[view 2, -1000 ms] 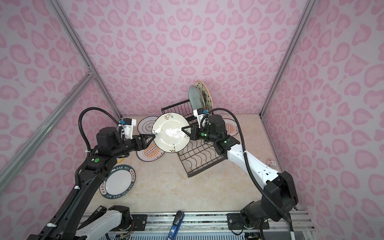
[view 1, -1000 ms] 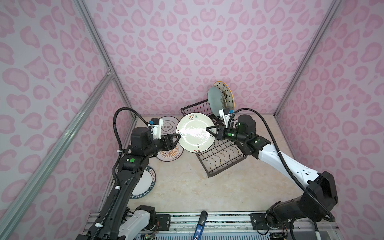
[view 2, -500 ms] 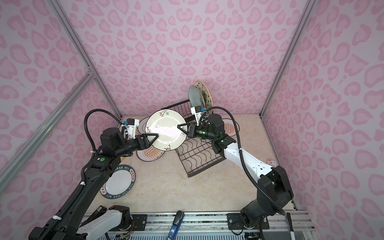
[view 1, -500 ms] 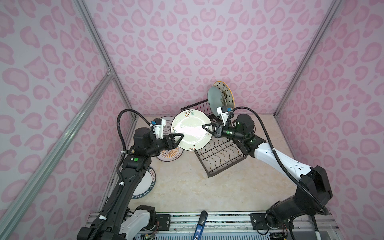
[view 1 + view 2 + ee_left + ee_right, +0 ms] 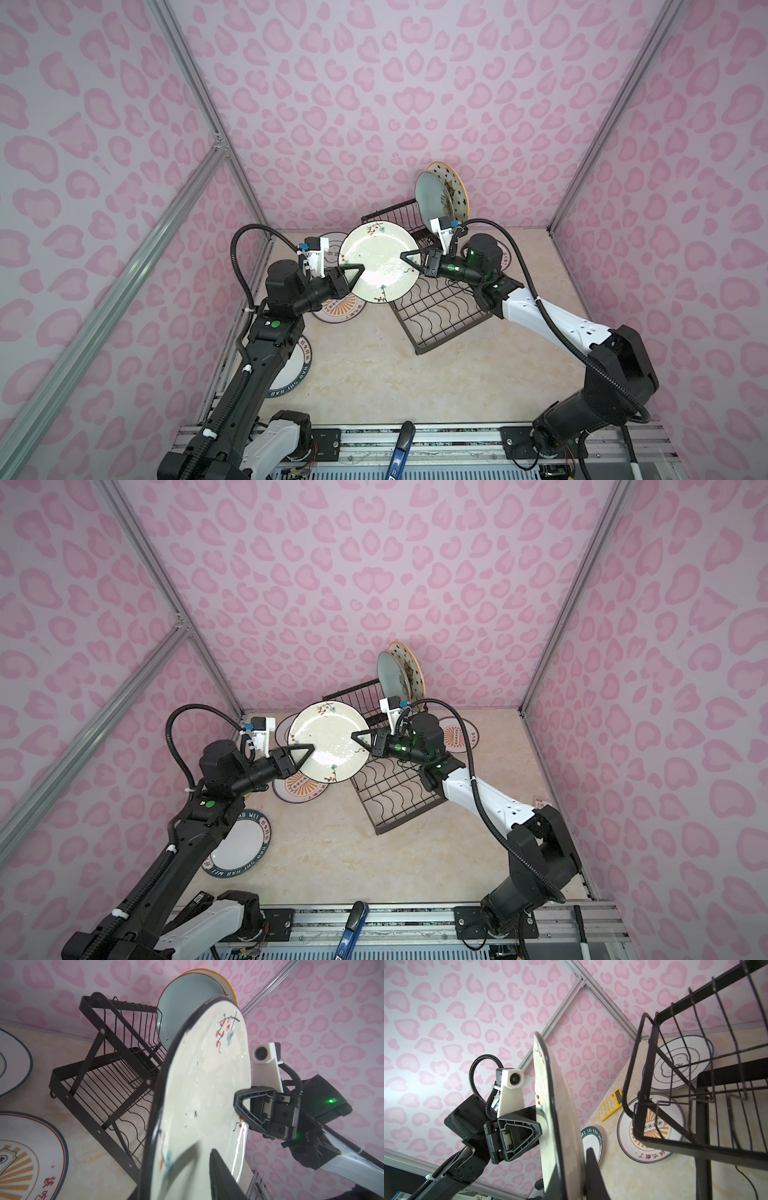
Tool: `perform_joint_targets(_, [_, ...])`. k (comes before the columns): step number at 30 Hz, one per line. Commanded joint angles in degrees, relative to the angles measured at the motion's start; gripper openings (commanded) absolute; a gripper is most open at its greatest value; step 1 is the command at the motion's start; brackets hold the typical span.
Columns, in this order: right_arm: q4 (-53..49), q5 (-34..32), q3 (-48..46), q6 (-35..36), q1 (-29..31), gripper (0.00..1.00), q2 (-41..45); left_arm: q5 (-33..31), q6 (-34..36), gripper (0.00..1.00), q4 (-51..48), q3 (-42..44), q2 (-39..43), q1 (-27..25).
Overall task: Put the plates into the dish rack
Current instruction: 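Raise the upright berry plate above the rack with both grippers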
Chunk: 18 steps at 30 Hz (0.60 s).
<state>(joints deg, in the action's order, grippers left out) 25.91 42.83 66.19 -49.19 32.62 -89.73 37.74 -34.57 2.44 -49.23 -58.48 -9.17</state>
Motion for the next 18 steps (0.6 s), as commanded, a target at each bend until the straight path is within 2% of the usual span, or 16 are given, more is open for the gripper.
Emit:
perform_joint_targets(1, [8.00, -0.97, -0.11, -2.07, 0.32, 0.00, -0.17, 1.30, 0.18, 0.29, 3.34, 0.43, 0.79, -0.07])
perform_joint_targets(10, [7.32, -1.18, 0.82, -1.88, 1.03, 0.00, -0.32, 0.76, 0.73, 0.04, 3.15, 0.42, 0.84, -0.14])
perform_joint_targets(14, [7.64, -0.99, 1.13, -2.10, 1.55, 0.02, -0.60, 0.38, 0.19, 0.03, 4.84, 1.03, 1.16, -0.09])
perform_joint_targets(18, [7.97, -0.93, 1.13, -2.49, 2.36, 0.16, -0.71, -0.11, -1.09, 0.03, 7.15, 1.35, 1.09, -0.11])
